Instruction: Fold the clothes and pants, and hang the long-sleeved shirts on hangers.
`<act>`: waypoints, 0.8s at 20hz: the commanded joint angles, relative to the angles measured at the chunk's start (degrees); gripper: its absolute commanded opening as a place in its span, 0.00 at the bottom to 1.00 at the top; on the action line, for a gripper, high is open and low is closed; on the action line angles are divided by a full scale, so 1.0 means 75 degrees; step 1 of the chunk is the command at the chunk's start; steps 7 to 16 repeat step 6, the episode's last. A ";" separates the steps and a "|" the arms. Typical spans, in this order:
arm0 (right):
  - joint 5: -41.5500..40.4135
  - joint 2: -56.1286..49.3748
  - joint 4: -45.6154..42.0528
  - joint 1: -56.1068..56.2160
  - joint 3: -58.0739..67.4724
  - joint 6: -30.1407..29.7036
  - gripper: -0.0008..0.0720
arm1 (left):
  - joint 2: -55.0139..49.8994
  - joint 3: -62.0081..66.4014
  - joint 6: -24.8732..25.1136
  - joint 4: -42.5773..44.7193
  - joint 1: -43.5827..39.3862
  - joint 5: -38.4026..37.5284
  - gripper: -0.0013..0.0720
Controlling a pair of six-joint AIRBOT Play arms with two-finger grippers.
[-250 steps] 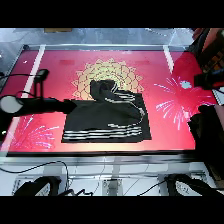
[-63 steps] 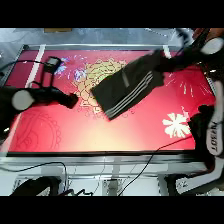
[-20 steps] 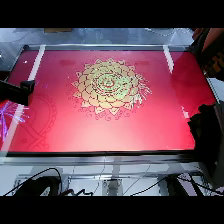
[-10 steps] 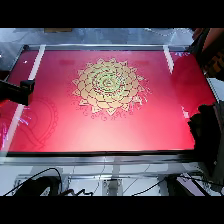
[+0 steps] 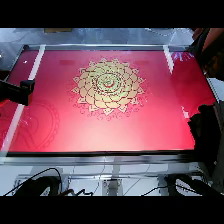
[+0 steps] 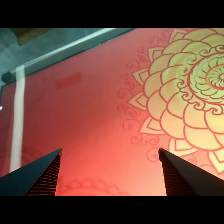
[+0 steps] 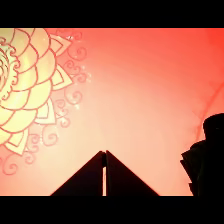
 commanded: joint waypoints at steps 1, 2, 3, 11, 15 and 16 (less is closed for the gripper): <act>-0.0035 -0.0271 -0.1478 0.1574 -0.0338 -0.0003 0.05 | 0.0006 0.0009 0.0000 0.0000 0.0000 0.0000 0.96; -0.0003 -0.0344 -0.1396 0.1708 -0.0458 -0.0006 0.05 | 0.0006 0.0009 0.0000 0.0000 0.0000 0.0000 0.96; -0.0003 -0.0396 -0.1329 0.1789 -0.0580 -0.0003 0.05 | 0.0006 0.0009 0.0000 0.0000 0.0000 0.0000 0.96; 0.0006 -0.0495 -0.1061 0.1836 -0.0953 -0.0003 0.05 | 0.0006 0.0009 0.0000 0.0000 0.0000 0.0000 0.96; 0.0006 -0.0495 -0.1061 0.1836 -0.0953 -0.0003 0.05 | 0.0006 0.0009 0.0000 0.0000 0.0000 0.0000 0.96; 0.0006 -0.0495 -0.1061 0.1836 -0.0953 -0.0003 0.05 | 0.0006 0.0009 0.0000 0.0000 0.0000 0.0000 0.96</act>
